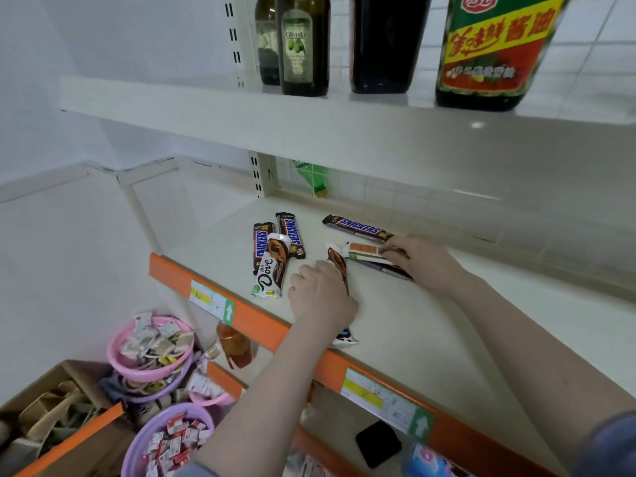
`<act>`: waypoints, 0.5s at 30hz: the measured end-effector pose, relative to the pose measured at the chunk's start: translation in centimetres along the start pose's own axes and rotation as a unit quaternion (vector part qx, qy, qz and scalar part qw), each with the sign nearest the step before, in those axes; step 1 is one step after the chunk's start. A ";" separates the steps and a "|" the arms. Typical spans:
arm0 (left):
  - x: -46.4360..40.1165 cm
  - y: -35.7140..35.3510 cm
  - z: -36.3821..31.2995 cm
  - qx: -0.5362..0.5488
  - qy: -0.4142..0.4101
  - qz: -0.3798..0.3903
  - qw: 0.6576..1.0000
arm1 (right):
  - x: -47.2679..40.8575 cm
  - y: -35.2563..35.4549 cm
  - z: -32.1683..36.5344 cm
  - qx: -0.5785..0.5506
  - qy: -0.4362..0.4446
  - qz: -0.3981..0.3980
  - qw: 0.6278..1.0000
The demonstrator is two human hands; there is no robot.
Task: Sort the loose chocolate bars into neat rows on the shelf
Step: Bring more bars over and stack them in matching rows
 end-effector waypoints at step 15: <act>-0.1 -0.6 0.3 0.094 0.070 0.017 0.993 | 1.0 -0.1 0.0 -0.065 -0.088 0.077 0.991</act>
Point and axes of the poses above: each hand's wrist, its own x-axis away from the middle knuckle, its own y-axis out of the back of the hand, z = x × y, the point moved 2 cm from there along -x, towards the middle knuckle, and after that the axes turned 3 degrees about z, right-handed, at the moved point
